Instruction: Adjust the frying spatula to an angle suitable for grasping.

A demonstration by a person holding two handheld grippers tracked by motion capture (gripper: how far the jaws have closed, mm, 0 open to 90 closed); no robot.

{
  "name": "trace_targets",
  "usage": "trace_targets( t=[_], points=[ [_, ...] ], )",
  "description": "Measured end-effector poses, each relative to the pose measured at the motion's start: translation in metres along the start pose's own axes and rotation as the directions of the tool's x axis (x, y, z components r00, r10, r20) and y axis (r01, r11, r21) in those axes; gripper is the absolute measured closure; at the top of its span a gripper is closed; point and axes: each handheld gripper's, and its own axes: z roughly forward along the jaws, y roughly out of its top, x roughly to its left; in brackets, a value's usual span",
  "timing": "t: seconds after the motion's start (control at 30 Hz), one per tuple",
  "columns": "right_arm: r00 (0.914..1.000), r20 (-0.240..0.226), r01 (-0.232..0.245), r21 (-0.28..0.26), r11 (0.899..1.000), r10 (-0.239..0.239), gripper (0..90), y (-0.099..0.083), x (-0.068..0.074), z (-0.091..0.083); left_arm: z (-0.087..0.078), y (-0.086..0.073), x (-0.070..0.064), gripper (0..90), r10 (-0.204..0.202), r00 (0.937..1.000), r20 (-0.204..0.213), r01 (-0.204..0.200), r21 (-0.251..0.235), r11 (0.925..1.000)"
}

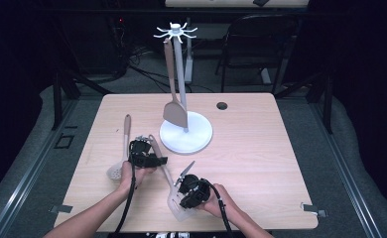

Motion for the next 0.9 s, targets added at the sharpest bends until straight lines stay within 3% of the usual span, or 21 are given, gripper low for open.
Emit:
trace_targets(
  t=[0.3,0.37,0.47,0.57,0.67,0.9],
  points=[
    [0.9997,-0.024,0.006,0.004,1.000,-0.005,73.5,0.002,0.000,-0.004,-0.012,0.000,-0.007,56.3,-0.002,0.9996,0.028,0.003,-0.069,0.9976],
    [0.9997,-0.023,0.004,-0.054,0.999,-0.006,69.4,0.003,0.002,-0.008,-0.014,0.000,-0.009,57.1,0.005,0.9995,0.030,-0.003,-0.076,0.9971],
    [0.9991,0.038,-0.013,-0.151,0.988,0.019,66.5,0.008,0.001,-0.020,-0.016,-0.001,-0.011,57.7,0.010,0.9995,0.030,-0.007,-0.089,0.9960],
    [0.9944,0.072,-0.060,-0.224,0.973,0.078,62.8,0.013,-0.004,-0.022,-0.017,-0.001,-0.012,58.2,0.011,0.9994,0.033,-0.007,-0.102,0.9947],
    [0.9853,0.099,-0.108,-0.264,0.958,0.139,59.5,0.022,-0.009,-0.018,-0.019,-0.001,-0.014,58.8,0.023,0.9990,0.037,-0.019,-0.110,0.9937],
    [0.9751,0.136,-0.125,-0.315,0.941,0.175,59.3,0.027,-0.013,-0.015,-0.028,0.001,-0.024,60.4,0.069,0.9965,0.047,-0.061,-0.157,0.9858]
  ],
)
